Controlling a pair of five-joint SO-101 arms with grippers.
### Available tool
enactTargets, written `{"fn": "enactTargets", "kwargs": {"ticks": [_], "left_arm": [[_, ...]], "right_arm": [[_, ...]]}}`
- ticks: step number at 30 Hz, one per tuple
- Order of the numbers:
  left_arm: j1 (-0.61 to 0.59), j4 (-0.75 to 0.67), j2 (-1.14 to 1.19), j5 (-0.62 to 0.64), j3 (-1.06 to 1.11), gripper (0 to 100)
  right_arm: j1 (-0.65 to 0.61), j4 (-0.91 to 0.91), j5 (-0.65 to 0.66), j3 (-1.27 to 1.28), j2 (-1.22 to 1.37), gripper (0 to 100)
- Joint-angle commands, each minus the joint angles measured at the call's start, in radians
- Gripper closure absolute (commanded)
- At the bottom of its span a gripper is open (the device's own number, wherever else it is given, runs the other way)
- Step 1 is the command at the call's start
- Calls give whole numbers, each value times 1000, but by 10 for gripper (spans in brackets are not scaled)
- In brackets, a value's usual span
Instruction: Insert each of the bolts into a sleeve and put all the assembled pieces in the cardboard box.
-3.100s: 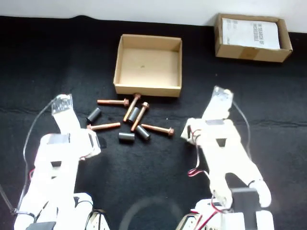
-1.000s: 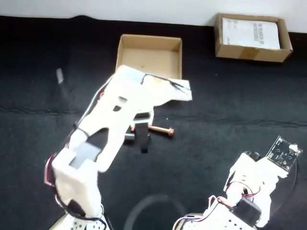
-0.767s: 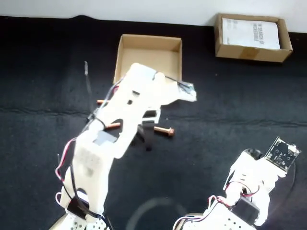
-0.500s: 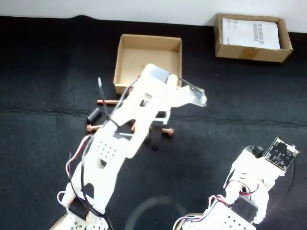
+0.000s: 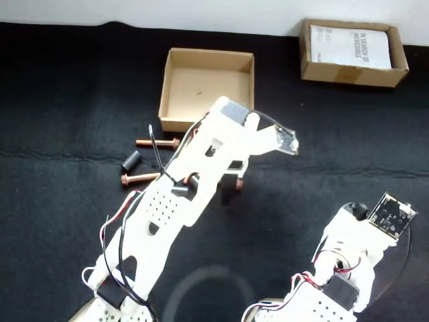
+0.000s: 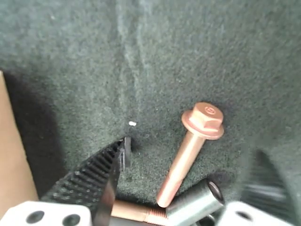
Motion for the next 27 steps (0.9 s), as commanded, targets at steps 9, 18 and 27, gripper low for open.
{"fn": "enactTargets", "kwargs": {"ticks": [9, 18, 27], "left_arm": [[24, 3, 28, 9, -27, 991], [45, 12, 25, 12, -125, 993], [-1, 60, 18, 473, -553, 992]], "right_arm": [[1, -41, 11, -10, -19, 992], [1, -41, 11, -10, -19, 992], [-189, -41, 3, 18, -19, 992]]}}
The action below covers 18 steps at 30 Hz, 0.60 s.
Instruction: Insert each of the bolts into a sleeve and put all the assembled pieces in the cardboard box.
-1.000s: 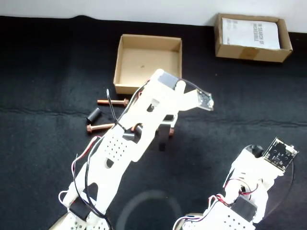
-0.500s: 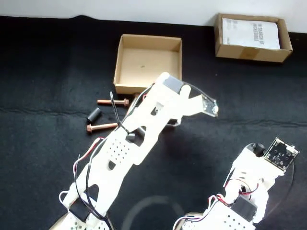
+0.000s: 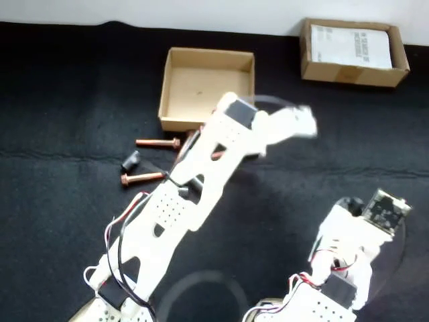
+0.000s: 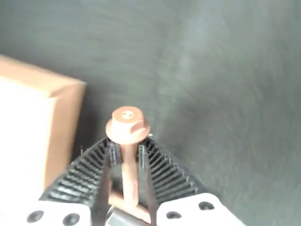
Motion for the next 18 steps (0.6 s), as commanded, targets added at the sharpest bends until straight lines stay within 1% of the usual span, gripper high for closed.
{"fn": "enactTargets", "kwargs": {"ticks": [1, 4, 9, 11, 12, 14, 16, 18], "left_arm": [[-35, 6, -47, 152, -125, 992], [-45, 11, -102, 161, -120, 992], [-108, 12, -246, 163, -120, 992], [-124, 12, -311, 178, -120, 992], [-125, 12, -343, 221, -120, 992], [-128, 14, -418, 345, -120, 992], [-139, 14, -503, 462, -111, 992], [-153, 14, -582, 551, -111, 992]], "right_arm": [[-127, -19, 3, 15, -19, 992], [-251, -19, 9, 36, -19, 992], [-443, -25, 5, 82, -19, 992], [-498, -76, 5, 105, -18, 992], [-519, -102, 5, 119, -16, 992], [-550, -137, 5, 133, -13, 992], [-573, -140, 3, 136, -15, 992], [-584, -140, 3, 136, -15, 992]]}}
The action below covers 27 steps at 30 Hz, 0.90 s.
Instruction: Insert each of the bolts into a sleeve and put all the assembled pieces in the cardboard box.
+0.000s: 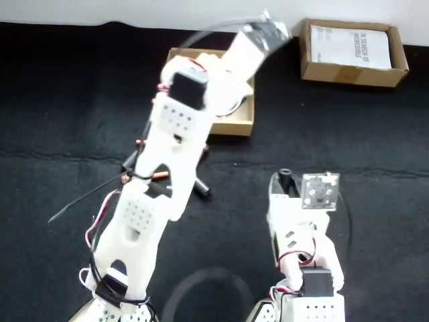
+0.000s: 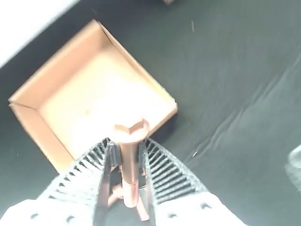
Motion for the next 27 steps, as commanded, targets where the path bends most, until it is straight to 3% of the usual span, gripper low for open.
{"fn": "enactTargets", "kwargs": {"ticks": [1, 7, 15, 23, 27], "left_arm": [[-38, 8, -206, 160, -36, 992], [-64, 8, -394, 189, 68, 992], [-30, 5, -852, 189, 662, 992], [-35, -2, -1208, 187, 1093, 992], [-35, -2, -1305, 183, 1270, 992]], "right_arm": [[-21, -22, 3, 131, -15, 992], [-25, -38, 2, 131, -18, 992], [-127, -257, 2, 131, -18, 992], [-188, -278, 2, 131, -18, 992], [-277, -286, 2, 131, -19, 992]]}}
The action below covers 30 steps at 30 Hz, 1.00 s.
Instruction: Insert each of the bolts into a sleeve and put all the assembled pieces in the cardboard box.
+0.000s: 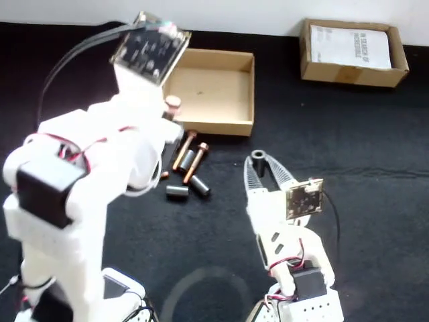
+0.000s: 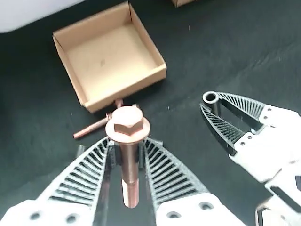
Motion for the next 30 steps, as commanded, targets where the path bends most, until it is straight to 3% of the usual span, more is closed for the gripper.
{"fn": "enactTargets", "kwargs": {"ticks": [1, 5, 9, 16, 23, 30], "left_arm": [[8, -8, -94, 2, 154, 992], [13, -25, -150, 2, 378, 992], [7, -201, -193, 3, 638, 992], [35, -839, -277, 6, 1069, 992], [53, -1436, -387, 8, 1317, 992], [108, -1491, -595, 75, 1346, 992]], "right_arm": [[-81, -36, 2, 131, -19, 992], [-165, -79, 2, 131, -19, 992], [-193, -81, 2, 131, -16, 992], [-189, -77, 2, 131, -13, 992], [-186, -77, 2, 131, -13, 992], [-186, -77, 2, 131, -13, 992]]}}
